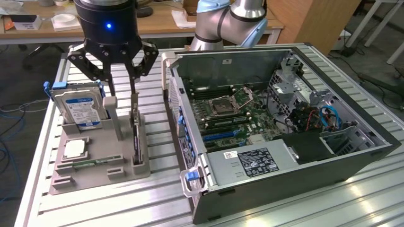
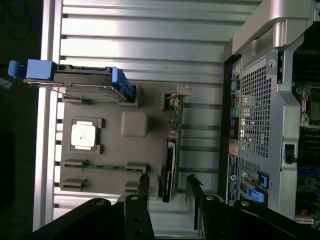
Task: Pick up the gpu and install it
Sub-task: 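Pick up the gpu and move the gpu toward the slot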
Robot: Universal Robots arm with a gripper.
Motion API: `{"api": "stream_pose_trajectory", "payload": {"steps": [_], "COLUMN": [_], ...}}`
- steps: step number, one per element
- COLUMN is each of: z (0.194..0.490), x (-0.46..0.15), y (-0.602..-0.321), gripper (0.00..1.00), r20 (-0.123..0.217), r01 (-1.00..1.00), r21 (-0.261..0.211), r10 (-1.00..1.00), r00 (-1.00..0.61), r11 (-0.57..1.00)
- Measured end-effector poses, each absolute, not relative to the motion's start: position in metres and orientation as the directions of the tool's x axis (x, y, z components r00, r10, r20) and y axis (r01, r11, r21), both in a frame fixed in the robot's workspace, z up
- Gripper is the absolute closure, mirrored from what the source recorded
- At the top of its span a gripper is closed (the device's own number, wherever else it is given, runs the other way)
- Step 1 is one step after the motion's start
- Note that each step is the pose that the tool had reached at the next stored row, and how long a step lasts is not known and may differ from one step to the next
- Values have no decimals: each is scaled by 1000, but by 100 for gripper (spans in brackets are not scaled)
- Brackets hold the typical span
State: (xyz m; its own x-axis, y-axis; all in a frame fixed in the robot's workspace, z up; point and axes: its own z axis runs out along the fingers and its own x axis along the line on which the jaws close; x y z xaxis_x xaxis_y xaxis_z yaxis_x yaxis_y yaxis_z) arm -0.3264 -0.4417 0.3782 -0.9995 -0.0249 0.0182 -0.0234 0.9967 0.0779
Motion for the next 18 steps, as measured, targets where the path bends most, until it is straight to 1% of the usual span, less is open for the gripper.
{"api": "stream_pose_trajectory", "payload": {"steps": [9, 11, 12, 18], "z": [377, 377, 376, 373], "x": [-326, -326, -326, -326], "y": [-447, -448, -448, -448], "gripper": [57, 56, 50, 50], "r20": [18, 18, 18, 18], "r01": [-24, -23, -23, -25], "r21": [78, 78, 78, 77], "r10": [-25, -25, -25, -27], "r00": [-1000, -1000, -1000, -999], "r11": [997, 997, 997, 997]}}
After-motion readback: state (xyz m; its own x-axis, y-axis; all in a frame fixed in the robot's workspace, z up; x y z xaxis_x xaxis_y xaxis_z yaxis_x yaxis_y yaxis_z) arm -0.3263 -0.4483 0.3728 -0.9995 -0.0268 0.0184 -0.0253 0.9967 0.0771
